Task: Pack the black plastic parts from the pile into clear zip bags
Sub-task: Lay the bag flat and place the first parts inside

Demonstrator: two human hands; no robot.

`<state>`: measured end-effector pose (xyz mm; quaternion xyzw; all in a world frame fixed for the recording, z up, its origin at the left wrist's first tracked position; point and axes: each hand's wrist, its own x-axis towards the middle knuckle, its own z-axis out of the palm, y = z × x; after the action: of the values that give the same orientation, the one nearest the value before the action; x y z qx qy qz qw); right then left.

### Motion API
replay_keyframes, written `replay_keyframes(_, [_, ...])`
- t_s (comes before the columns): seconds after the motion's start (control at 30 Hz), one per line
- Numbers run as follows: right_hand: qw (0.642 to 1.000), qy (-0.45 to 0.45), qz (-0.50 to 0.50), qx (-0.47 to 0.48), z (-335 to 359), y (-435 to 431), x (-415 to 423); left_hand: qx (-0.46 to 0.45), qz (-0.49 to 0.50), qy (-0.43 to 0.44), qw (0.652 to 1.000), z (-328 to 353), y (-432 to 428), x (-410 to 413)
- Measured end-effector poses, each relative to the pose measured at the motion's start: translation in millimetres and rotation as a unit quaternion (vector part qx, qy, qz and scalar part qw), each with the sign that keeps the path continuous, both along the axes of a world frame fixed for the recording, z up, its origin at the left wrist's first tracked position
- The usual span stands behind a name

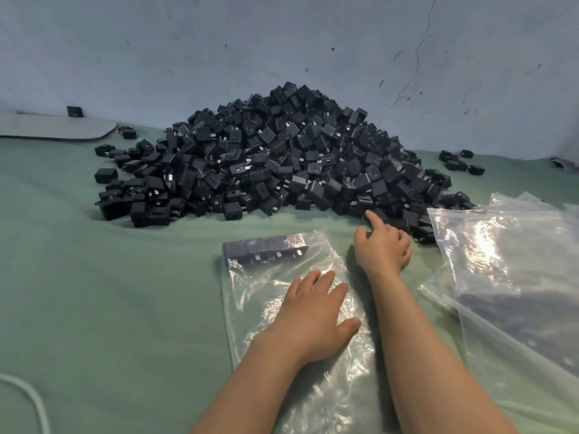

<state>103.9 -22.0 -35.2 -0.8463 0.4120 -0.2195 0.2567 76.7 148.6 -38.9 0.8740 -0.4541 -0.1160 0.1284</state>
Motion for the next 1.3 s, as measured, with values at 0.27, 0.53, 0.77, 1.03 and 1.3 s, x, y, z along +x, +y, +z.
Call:
replay_keyframes(0.27, [0.969, -0.081, 0.157, 0.171, 45.6, 26.2, -28.1, -0.014, -0.003, -0.017, 1.0, 10.9, 0.9, -4.7])
replay_keyframes(0.53, [0.983, 0.082, 0.155, 0.059, 34.8, 46.3, -73.7, 0.041, -0.058, 0.042, 0.997, 39.9, 28.4, -43.8])
replay_keyframes(0.77, [0.954, 0.13, 0.271, -0.015, 29.5, 59.2, -87.6, 0.059, -0.129, 0.084, 0.986, 43.8, 52.6, -74.8])
replay_keyframes(1.03, [0.97, 0.1, 0.217, -0.038, 25.0, 70.5, -97.9, 0.034, -0.142, 0.037, 0.989, 34.6, 55.9, -79.1])
replay_keyframes(1.3, [0.787, -0.284, 0.402, 0.371, 73.0, 111.1, -166.0, -0.074, -0.033, 0.198, 0.977, 49.1, 62.7, -57.4])
